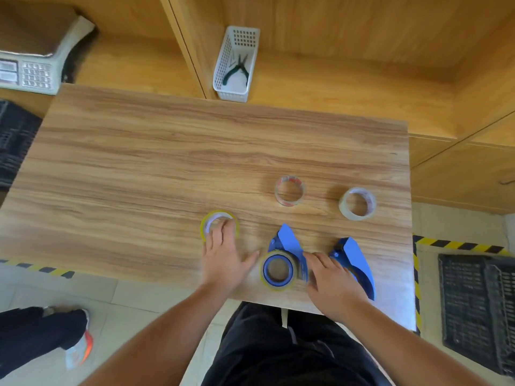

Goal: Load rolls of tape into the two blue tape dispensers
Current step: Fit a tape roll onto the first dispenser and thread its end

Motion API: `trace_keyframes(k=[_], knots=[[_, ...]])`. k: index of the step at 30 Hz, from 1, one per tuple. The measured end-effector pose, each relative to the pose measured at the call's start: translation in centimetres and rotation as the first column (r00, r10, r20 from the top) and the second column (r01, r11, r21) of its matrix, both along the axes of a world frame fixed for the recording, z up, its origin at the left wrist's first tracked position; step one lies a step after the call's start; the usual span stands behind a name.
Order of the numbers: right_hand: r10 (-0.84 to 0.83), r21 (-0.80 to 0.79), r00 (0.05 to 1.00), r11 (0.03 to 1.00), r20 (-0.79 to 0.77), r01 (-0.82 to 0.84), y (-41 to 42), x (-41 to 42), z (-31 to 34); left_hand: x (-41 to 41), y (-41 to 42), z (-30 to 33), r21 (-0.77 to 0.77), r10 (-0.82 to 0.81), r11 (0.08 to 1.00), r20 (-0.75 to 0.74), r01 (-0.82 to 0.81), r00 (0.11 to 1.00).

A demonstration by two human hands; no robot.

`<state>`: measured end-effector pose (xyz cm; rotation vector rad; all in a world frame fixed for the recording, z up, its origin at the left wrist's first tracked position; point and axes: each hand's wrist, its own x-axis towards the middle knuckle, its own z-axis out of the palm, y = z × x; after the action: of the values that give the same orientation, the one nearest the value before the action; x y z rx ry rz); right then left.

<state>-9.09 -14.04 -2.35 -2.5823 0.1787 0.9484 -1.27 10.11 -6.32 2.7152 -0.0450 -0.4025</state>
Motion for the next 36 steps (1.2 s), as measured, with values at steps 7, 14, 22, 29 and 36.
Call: trace_keyframes(k=[7,14,22,29,36], knots=[[-0.036,-0.005,0.999,0.999,0.027,0.036,0.8,0.3,0.5,5.2,3.1,-1.1,0.053,0.077,0.996,-0.252,-0.066,0.965],[-0.063,0.004,0.997,0.998,0.049,0.063,1.0,0.0,0.9,5.7,4.1,-1.3,0.018,-0.022,0.999,-0.216,0.027,0.976],[-0.098,0.031,0.992,0.995,0.076,0.096,0.3,0.3,1.6,2.3,4.1,1.6,-0.196,-0.112,0.973,0.05,0.12,0.992],[-0.158,0.051,0.981,0.987,0.108,0.153,-1.7,-0.3,1.4,0.0,-0.5,4.2,-0.267,-0.262,0.922,0.096,0.279,0.96],[-0.239,0.006,0.958,0.97,0.156,0.241,-6.7,-3.1,1.1,-3.4,-7.6,4.9,-0.268,-0.406,0.871,0.078,0.412,0.91]])
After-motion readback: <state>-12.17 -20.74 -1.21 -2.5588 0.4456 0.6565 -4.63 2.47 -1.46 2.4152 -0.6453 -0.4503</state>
